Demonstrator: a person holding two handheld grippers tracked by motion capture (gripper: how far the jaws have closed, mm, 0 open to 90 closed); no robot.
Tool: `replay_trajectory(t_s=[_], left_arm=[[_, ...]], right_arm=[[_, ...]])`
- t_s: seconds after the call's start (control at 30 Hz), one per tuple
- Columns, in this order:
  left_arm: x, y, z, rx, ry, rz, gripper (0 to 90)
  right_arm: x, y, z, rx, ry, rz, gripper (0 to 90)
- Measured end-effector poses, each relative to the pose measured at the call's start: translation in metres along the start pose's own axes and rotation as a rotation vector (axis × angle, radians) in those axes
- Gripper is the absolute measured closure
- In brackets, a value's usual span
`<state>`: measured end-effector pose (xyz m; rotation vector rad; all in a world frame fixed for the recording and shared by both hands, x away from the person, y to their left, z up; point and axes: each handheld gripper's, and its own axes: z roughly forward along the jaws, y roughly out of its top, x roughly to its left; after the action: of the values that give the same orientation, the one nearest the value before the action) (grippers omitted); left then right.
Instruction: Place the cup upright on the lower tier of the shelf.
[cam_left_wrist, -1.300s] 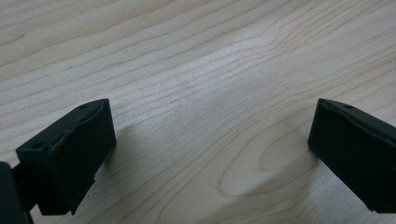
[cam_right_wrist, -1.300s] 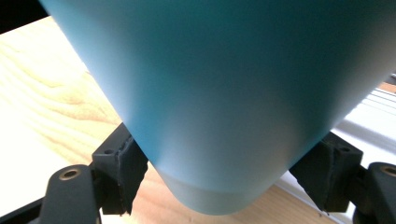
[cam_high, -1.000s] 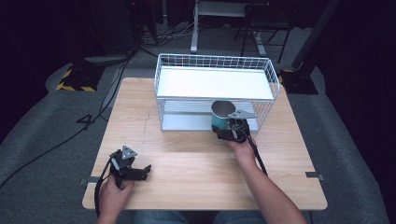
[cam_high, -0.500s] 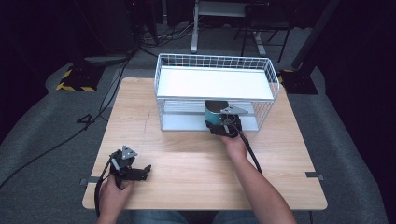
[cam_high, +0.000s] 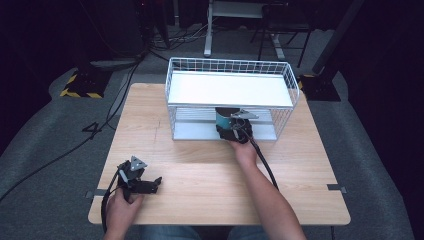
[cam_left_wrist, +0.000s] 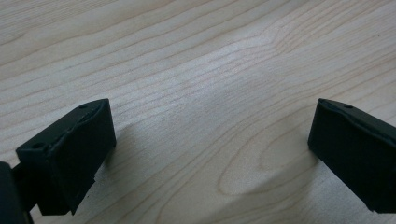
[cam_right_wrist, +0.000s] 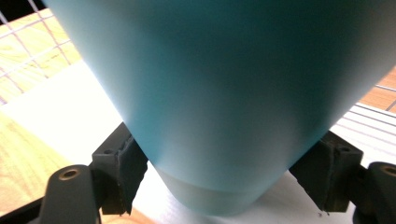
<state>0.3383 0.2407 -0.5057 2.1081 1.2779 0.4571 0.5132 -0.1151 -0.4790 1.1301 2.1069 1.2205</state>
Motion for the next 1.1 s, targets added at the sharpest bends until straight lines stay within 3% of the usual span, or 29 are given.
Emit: replay_trajectory(t_s=[0.33, 0.7, 1.1], left_arm=[[0.0, 0.0, 0.0, -0.001, 0.0, 0.0, 1.2], [0.0, 0.0, 0.0, 0.0, 0.0, 0.0, 1.2], [0.0, 0.0, 0.0, -0.001, 0.0, 0.0, 1.2]], right_arm=[[-0.004, 0.001, 0.011, 0.009, -0.042, 0.009, 25.4], [-0.008, -0.001, 0.015, 0.017, -0.043, 0.027, 25.3], [-0.008, 0.0, 0.014, 0.021, -0.041, 0.015, 21.6]])
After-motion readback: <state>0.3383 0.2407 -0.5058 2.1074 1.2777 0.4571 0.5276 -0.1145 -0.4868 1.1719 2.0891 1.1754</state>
